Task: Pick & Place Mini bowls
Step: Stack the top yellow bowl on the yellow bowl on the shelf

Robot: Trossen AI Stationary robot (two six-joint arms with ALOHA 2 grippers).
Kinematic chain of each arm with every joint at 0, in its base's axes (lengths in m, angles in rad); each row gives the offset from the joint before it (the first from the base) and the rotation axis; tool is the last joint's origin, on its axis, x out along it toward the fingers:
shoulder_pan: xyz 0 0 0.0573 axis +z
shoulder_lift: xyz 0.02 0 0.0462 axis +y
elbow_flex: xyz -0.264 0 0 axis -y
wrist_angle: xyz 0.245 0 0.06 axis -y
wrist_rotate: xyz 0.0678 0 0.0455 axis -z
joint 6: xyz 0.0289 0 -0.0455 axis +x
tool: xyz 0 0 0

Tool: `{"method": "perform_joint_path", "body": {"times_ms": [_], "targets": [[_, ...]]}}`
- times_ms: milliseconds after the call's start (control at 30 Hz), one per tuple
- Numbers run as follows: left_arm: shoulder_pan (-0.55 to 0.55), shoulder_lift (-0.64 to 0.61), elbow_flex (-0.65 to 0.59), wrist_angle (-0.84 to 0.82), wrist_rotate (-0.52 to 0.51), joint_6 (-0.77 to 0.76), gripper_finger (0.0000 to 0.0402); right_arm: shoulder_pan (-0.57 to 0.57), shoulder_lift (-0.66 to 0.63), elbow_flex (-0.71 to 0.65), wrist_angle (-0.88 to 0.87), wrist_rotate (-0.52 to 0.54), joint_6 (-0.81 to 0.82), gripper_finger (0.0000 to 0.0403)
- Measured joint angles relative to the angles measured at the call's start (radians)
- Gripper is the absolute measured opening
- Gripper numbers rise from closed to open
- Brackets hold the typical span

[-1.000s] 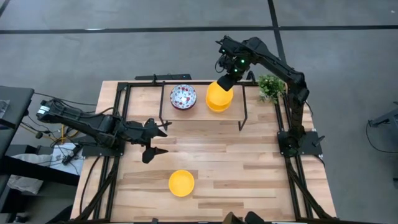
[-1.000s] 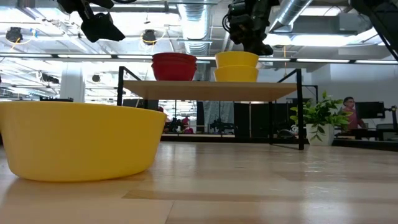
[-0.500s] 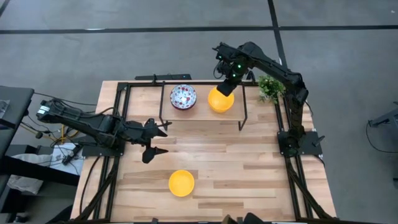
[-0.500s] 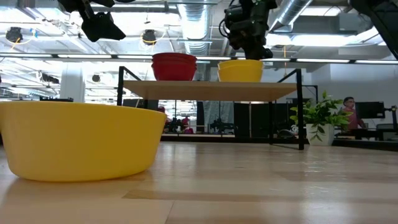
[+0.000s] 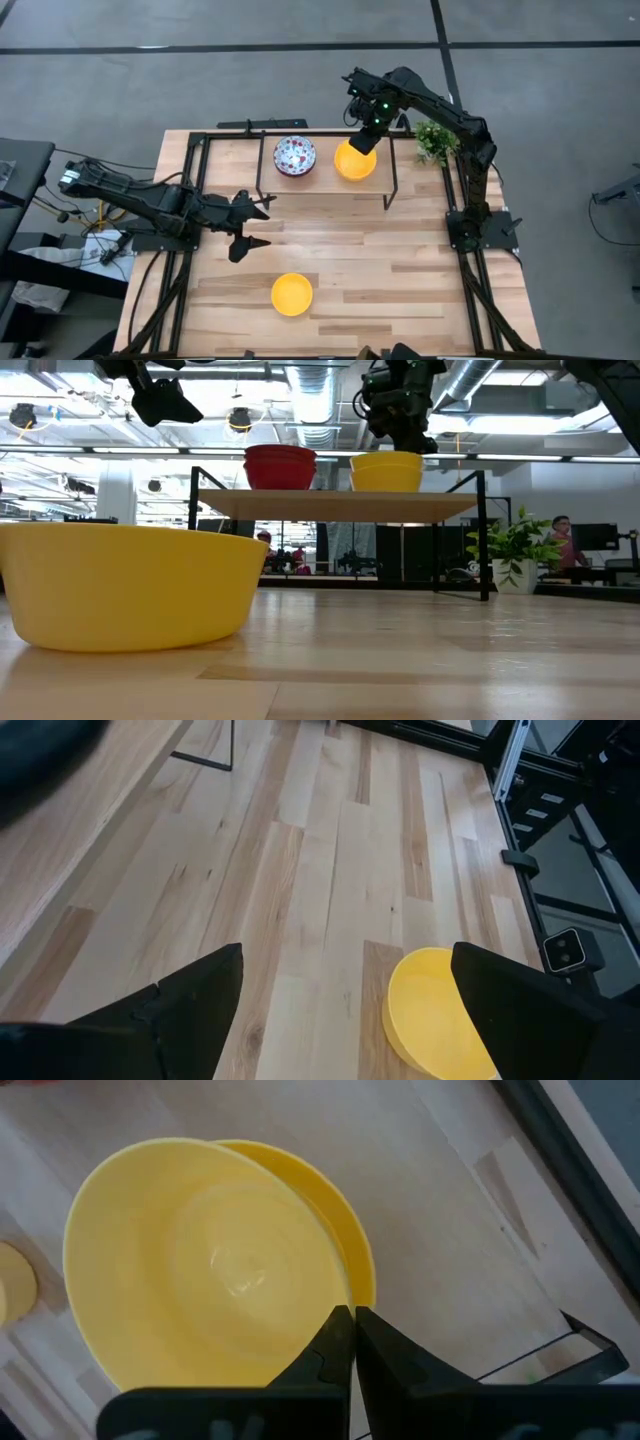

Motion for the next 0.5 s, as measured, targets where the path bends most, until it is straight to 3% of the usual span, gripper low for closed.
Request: {"method": "perform_joint_path", "body": {"times_ms": [200,500], "targets": [[0.0,0.0,0.0,0.003,0.0,0.0,0.0356,0.006,0.0,0.0,0.003,0.007,-0.016,0.0008],[0.0,0.0,0.0,0.014,0.0,0.0,0.0356,0.006,0.0,0.001,0.018,0.012,-0.02,0.0068]]}}
